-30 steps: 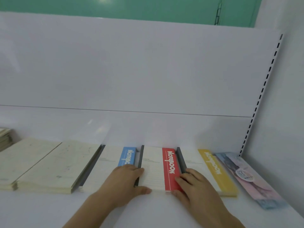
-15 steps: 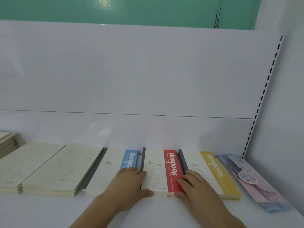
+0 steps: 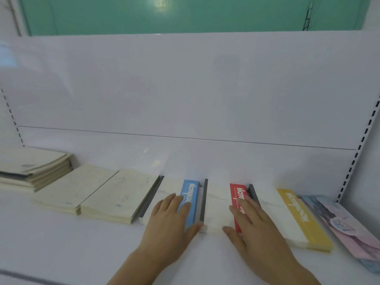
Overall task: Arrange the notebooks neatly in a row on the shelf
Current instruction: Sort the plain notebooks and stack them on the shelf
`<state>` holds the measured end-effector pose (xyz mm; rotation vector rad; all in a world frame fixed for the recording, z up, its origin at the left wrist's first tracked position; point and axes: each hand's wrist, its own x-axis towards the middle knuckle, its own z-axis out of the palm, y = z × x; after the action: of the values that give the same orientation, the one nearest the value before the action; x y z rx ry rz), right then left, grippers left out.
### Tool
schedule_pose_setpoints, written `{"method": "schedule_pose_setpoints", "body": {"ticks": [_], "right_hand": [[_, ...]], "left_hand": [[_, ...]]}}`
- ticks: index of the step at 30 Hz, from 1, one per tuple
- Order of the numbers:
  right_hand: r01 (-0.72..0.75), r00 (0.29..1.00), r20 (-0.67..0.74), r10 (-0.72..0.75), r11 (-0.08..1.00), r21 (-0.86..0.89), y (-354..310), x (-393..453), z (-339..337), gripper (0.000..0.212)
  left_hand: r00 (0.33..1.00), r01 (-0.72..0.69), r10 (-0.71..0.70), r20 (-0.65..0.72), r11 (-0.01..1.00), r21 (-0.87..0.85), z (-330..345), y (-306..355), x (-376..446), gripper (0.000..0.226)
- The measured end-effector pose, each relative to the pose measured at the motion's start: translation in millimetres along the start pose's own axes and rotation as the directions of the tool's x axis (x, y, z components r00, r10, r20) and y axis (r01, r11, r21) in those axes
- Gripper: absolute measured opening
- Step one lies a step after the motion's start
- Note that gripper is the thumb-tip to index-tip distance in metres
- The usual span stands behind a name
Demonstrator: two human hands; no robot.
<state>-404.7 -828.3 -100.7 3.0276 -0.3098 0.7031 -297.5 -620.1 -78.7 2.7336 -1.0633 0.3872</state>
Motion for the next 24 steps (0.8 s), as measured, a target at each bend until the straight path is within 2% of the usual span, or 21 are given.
{"method": "schedule_pose_setpoints", "body": {"ticks": [7, 13, 15, 18, 22, 24], "right_hand": [[0.025, 0.999, 0.047, -0.023, 0.999, -0.027, -99.0, 5.8, -13.7, 0.066], [0.102, 0.994, 0.037, -0.104, 0.994, 0.046, -221.4, 16.2, -17.8, 0.07], [0.15, 0.988, 0.021, -0.153, 0.984, 0.1, -269.4, 21.6, -15.7, 0.079], [0.173, 0.979, 0.078, -0.19, 0.966, 0.19, -335.1, 27.4, -15.6, 0.085], [0.175, 0.962, 0.168, -0.213, 0.961, 0.212, -403.6, 40.0, -15.1, 0.076], [0.183, 0.961, 0.168, -0.22, 0.96, 0.212, -429.1, 53.7, -9.2, 0.073]], "left_hand": [[0.987, 0.139, -0.139, -0.075, 0.99, -0.01, -23.6, -73.5, -52.0, 0.067], [0.974, 0.192, -0.186, -0.13, 0.981, 0.04, -58.9, -172.9, -118.9, 0.062], [0.971, 0.22, -0.214, -0.11, 0.975, 0.042, -73.1, -210.9, -143.0, 0.066], [0.967, 0.248, -0.246, -0.063, 0.968, 0.036, -89.2, -266.6, -171.9, 0.084], [0.952, 0.294, -0.291, -0.092, 0.956, 0.021, -102.2, -325.8, -195.4, 0.086], [0.947, 0.308, -0.305, -0.101, 0.951, 0.013, -106.4, -351.3, -199.9, 0.086]]}}
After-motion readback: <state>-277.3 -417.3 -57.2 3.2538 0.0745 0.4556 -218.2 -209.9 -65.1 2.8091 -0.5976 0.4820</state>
